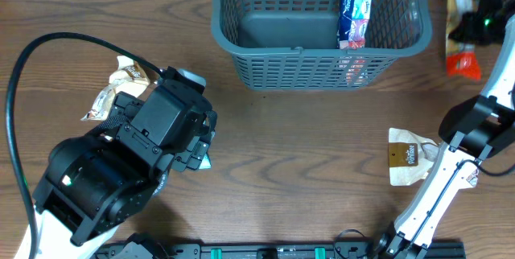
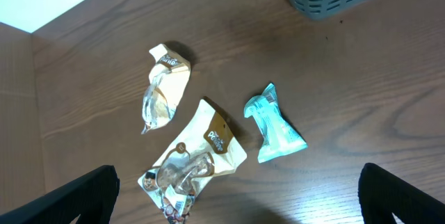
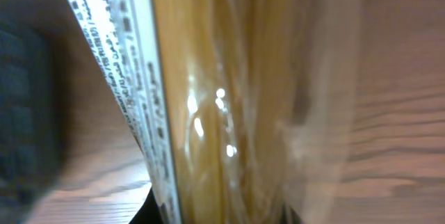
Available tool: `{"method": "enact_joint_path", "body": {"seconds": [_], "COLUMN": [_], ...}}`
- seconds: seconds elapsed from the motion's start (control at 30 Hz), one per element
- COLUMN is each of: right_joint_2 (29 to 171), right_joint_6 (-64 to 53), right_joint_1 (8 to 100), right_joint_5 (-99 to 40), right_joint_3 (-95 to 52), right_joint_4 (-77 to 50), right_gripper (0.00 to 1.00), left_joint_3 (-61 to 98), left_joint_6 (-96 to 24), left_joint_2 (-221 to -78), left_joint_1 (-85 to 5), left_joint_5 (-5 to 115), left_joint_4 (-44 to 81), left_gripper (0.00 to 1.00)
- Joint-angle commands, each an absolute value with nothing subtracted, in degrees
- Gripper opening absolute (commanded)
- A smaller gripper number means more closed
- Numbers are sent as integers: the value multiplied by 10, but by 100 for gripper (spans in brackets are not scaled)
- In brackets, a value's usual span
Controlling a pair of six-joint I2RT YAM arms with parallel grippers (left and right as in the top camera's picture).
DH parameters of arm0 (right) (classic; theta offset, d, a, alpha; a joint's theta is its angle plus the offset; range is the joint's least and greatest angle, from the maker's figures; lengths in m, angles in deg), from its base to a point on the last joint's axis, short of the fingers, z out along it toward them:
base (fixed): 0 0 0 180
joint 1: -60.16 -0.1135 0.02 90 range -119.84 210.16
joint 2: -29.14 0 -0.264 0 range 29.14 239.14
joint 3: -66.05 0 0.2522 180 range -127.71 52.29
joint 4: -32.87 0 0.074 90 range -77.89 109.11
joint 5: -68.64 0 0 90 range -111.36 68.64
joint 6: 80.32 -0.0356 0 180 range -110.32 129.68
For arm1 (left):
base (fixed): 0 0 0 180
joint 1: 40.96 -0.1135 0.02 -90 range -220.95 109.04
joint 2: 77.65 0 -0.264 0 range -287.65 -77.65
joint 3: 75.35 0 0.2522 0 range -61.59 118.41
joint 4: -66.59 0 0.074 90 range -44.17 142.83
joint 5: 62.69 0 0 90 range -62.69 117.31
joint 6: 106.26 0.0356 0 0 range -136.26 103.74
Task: Pack container
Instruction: 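Lift the spaghetti package with the right gripper, then lower the spaghetti package upright into the basket and release it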
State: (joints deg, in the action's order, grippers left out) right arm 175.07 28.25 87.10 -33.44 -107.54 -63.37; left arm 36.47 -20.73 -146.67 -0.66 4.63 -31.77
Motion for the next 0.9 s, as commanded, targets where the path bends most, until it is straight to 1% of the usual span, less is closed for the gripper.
{"method": "enact_joint_path", "body": {"seconds": [0.0,0.2,0.3,0.4,0.53,0.73,0.87], "right_joint_2": [1610,1490,1446,1414,1390,1395,1411], "right_joint_6": [260,254,231,207,193,170,159], "right_joint_1": [875,865,856,834,792,709,646], "right_joint_5": [-361,-372,-422,-459,-457,-388,-271], "right_joint_3": [-1132,-1132,-1132,-1132,-1132,-1127,-1125], "right_joint_4": [-622,-603,-604,-609,-605,-606,-615], "right_gripper": [1,1,2,1,2,2,1], "left_joint_3": [365,365,365,365,365,365,365], "left_joint_6": [-212,-212,-212,-212,-212,-212,-212], "left_joint_2": [-1469,-1469,-1469,-1469,-1469,-1469,-1469], "left_joint_1": [-6,-6,-6,-6,-6,-6,-6], "left_joint_5": [38,37,37,37,38,38,37], "left_joint_4": [-318,-318,-317,-317,-318,-324,-324], "left_gripper": [99,99,99,99,99,98,99]}}
